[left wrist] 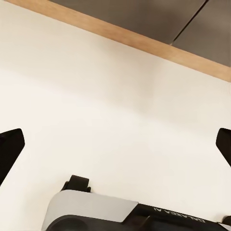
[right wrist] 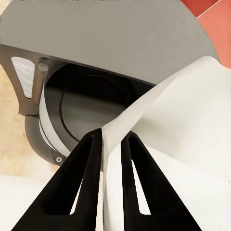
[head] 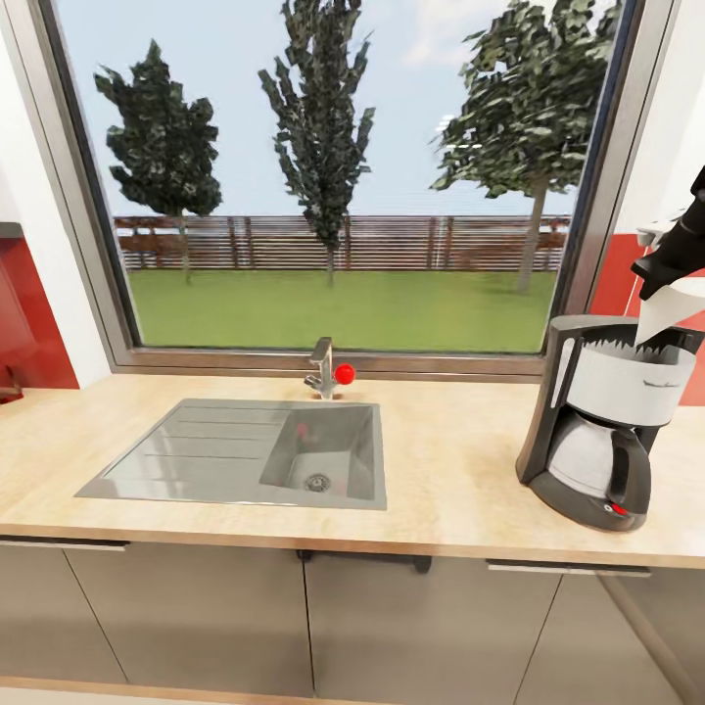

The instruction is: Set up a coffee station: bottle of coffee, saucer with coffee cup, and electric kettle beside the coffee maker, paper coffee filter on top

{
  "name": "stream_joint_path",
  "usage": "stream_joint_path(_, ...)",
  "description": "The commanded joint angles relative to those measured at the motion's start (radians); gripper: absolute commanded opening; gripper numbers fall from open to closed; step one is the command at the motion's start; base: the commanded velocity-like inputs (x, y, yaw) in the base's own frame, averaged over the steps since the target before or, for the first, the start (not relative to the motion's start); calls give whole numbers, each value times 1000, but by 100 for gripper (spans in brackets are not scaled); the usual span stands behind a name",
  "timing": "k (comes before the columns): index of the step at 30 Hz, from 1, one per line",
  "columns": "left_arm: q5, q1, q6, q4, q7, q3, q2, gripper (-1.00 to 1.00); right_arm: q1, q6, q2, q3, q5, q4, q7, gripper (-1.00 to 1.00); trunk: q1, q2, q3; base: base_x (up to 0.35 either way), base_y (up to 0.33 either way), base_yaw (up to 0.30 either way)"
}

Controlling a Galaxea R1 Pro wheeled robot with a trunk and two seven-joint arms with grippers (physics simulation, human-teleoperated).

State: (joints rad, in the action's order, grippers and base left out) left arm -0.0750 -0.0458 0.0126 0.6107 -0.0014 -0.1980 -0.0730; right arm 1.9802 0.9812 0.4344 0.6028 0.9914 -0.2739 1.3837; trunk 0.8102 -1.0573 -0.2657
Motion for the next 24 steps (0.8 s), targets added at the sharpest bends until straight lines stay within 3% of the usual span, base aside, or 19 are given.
stream_joint_path(1,-8,0,1,1,0,-1,-1,100,0,11,0,-2,9,-2,9,-100,4,-8,-4,0,0,0)
stream_joint_path(5,-8,0,0,1,0,-1,-1,100,0,11,0,-2,9,-1,9,-100,19,-36,-17,0,0,0)
stream_joint_path(11,-8,0,0,1,0,-1,-1,100,0,11,0,-2,9,-1,9,-100,19,-36,-17,0,0,0)
stream_joint_path(16,-8,0,0,1,0,-1,-1,100,0,11,1,-2,9,-1,9,-100,38,-71,-32,0,0,0)
stream_joint_path(24,-8,0,1,1,0,-1,-1,100,0,10,0,-2,9,2,8,-100,46,-85,-39,0,0,0)
